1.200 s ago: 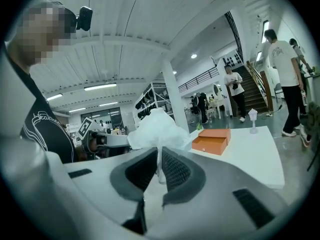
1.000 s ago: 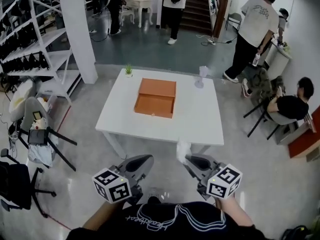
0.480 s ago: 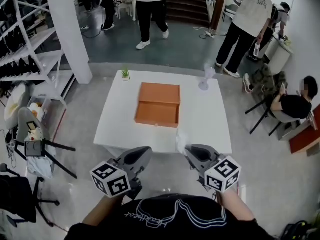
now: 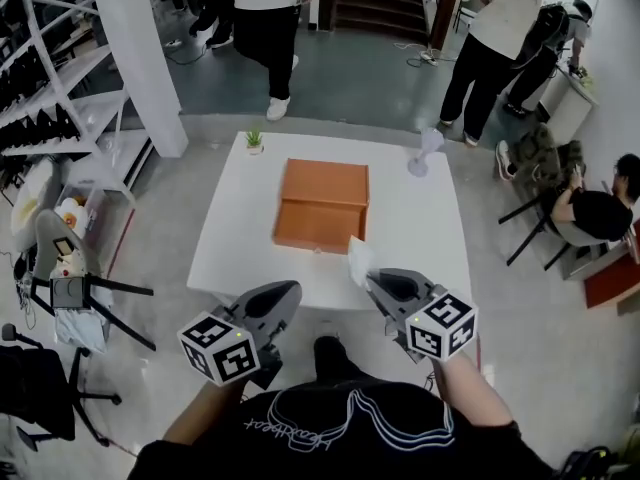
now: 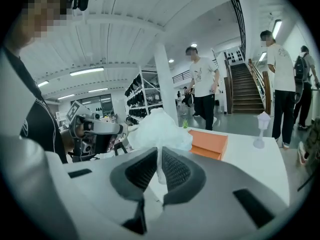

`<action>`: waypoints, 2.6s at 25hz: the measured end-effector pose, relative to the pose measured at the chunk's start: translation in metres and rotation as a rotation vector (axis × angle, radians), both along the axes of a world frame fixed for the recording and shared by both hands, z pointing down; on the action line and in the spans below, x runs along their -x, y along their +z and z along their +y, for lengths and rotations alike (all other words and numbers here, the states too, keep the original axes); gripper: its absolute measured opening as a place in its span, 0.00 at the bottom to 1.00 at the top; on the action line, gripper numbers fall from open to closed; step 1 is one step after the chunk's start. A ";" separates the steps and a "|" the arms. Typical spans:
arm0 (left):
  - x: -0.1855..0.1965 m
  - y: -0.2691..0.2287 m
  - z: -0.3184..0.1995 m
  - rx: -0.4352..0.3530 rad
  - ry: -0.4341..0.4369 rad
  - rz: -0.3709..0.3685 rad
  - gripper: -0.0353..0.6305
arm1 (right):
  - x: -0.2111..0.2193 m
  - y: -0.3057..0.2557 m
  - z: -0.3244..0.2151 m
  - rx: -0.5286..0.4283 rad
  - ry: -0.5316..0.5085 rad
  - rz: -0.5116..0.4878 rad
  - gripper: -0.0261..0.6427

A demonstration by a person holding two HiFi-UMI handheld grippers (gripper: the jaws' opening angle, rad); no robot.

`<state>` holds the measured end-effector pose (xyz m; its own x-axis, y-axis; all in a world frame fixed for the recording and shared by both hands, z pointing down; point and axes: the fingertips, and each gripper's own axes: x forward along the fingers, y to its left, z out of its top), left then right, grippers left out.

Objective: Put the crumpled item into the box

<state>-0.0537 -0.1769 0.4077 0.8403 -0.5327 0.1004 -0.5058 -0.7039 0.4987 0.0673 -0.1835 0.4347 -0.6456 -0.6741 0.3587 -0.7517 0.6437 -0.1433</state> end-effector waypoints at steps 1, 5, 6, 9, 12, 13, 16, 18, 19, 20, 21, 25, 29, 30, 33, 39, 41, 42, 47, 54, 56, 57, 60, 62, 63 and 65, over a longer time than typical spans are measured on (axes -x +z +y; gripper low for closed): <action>0.000 0.001 -0.005 0.002 -0.006 -0.004 0.06 | 0.001 0.001 -0.006 0.003 -0.007 0.000 0.09; -0.002 0.003 -0.029 -0.001 -0.018 -0.037 0.06 | 0.000 0.004 -0.040 0.003 -0.028 0.019 0.09; -0.002 0.005 -0.036 -0.002 -0.023 -0.048 0.06 | 0.000 0.007 -0.050 0.004 -0.032 0.029 0.09; 0.000 0.012 -0.060 0.016 -0.042 -0.065 0.06 | 0.003 0.018 -0.082 0.013 -0.046 0.066 0.09; 0.003 0.015 -0.082 0.036 -0.068 -0.068 0.06 | 0.007 0.032 -0.112 0.031 -0.075 0.122 0.09; 0.003 0.015 -0.088 0.039 -0.075 -0.069 0.06 | 0.008 0.037 -0.120 0.035 -0.087 0.146 0.09; 0.008 0.014 -0.103 0.049 -0.096 -0.060 0.06 | 0.012 0.056 -0.141 0.047 -0.130 0.237 0.09; 0.014 0.016 -0.111 0.058 -0.112 -0.052 0.06 | 0.019 0.071 -0.152 0.061 -0.162 0.287 0.09; 0.018 0.018 -0.114 0.060 -0.120 -0.052 0.06 | 0.022 0.078 -0.157 0.072 -0.176 0.304 0.09; 0.022 0.020 -0.117 0.063 -0.128 -0.054 0.06 | 0.026 0.085 -0.161 0.084 -0.188 0.322 0.09; 0.026 0.022 -0.120 0.069 -0.136 -0.055 0.06 | 0.028 0.091 -0.165 0.095 -0.199 0.342 0.09; 0.037 0.029 -0.129 0.092 -0.171 -0.054 0.06 | 0.036 0.122 -0.178 0.146 -0.250 0.441 0.09; 0.044 0.038 -0.134 0.107 -0.203 -0.052 0.06 | 0.040 0.153 -0.184 0.197 -0.296 0.540 0.09; 0.045 0.039 -0.135 0.109 -0.207 -0.050 0.06 | 0.041 0.159 -0.186 0.206 -0.306 0.561 0.09; 0.048 0.042 -0.138 0.116 -0.220 -0.048 0.06 | 0.043 0.174 -0.193 0.232 -0.325 0.630 0.09; 0.056 0.046 -0.137 0.131 -0.250 -0.044 0.06 | 0.046 0.199 -0.196 0.249 -0.383 0.792 0.10; 0.060 0.046 -0.139 0.136 -0.264 -0.043 0.06 | 0.046 0.206 -0.197 0.266 -0.413 0.827 0.10; 0.061 0.046 -0.139 0.139 -0.271 -0.043 0.06 | 0.046 0.209 -0.196 0.273 -0.427 0.839 0.10; 0.066 0.048 -0.138 0.152 -0.289 -0.044 0.06 | 0.046 0.217 -0.193 0.294 -0.460 0.864 0.13; 0.067 0.054 -0.141 0.158 -0.291 -0.033 0.06 | 0.044 0.203 -0.191 0.306 -0.460 0.783 0.26; 0.064 0.056 -0.142 0.160 -0.283 -0.033 0.06 | 0.040 0.195 -0.190 0.300 -0.439 0.748 0.30; 0.062 0.057 -0.142 0.160 -0.279 -0.033 0.06 | 0.038 0.190 -0.189 0.295 -0.423 0.720 0.31; 0.054 0.053 -0.141 0.154 -0.264 -0.028 0.06 | 0.036 0.169 -0.184 0.265 -0.366 0.601 0.32; 0.048 0.050 -0.140 0.145 -0.251 -0.032 0.06 | 0.037 0.148 -0.179 0.228 -0.336 0.502 0.31; 0.045 0.048 -0.139 0.141 -0.244 -0.036 0.06 | 0.039 0.136 -0.176 0.210 -0.325 0.449 0.30; 0.041 0.045 -0.137 0.134 -0.232 -0.040 0.06 | 0.041 0.110 -0.168 0.173 -0.296 0.326 0.26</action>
